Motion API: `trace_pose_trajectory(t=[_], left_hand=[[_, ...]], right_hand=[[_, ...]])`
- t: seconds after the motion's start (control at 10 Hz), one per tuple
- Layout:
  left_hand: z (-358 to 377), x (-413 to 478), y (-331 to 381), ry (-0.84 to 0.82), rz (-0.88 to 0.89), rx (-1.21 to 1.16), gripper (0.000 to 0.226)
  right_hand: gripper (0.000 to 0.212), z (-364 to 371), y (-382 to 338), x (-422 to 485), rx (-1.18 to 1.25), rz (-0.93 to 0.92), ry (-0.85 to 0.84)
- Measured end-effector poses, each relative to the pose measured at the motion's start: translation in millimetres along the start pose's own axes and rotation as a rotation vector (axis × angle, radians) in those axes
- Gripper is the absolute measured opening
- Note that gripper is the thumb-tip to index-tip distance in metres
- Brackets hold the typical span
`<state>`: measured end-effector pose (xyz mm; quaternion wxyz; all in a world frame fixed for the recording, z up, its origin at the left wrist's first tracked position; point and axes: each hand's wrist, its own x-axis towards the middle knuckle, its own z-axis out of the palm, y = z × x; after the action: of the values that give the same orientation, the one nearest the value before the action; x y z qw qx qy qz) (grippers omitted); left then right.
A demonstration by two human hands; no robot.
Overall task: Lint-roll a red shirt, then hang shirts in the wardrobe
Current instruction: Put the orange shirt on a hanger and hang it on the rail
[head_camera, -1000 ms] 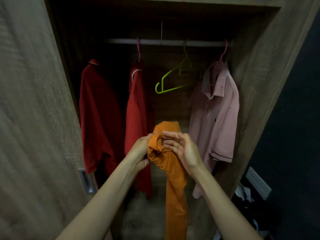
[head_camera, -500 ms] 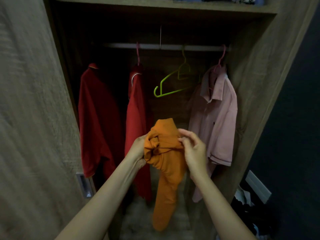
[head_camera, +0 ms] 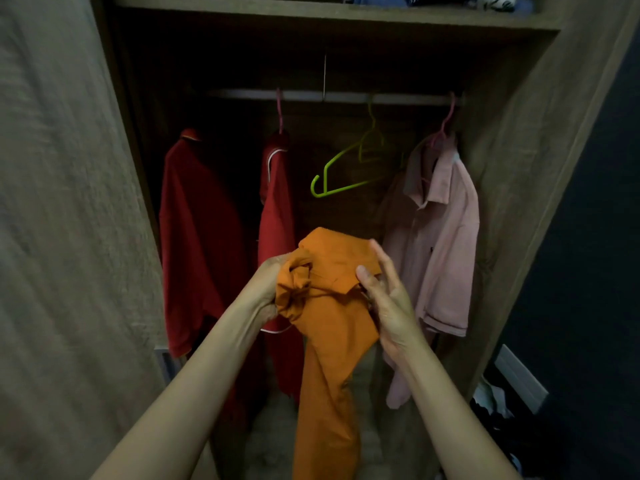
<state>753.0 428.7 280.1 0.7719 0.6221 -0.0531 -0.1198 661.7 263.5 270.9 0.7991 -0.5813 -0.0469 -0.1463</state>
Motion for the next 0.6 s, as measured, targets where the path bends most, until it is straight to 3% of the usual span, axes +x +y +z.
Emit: trace_pose_trajectory(t=[0.1,0.2,0.3,0.5,0.6], left_hand=[[-3.6,-4.3,1.9,-0.014,0.016,-0.036,0.015],[-1.3,-17.2,4.8,-0.006,0.055,0.026,0.029],[3.6,-22.6,1.6,-0.068,0.061,0.087,0.028],[3.7,-30.9,-16.4,-0.145,0.112,0.305,0.028],[4.9,-28.3,-19.1,-0.059,0.26,0.378,0.025]], right_hand=[[0.065,1.0,-3.0,-3.9,-0.075,-0.125,-0.076],[0.046,4.1,-5.6,-5.6,-0.17,-0.224,0.011],[0.03,9.0,-17.1,-3.4,-0.218,-0.36,0.098],[0.027,17.8,-32.0,8.0,-0.275,-0.426,0.163],[0.025,20.9,-35.1,13.0,-0.278,-0.447,0.212]])
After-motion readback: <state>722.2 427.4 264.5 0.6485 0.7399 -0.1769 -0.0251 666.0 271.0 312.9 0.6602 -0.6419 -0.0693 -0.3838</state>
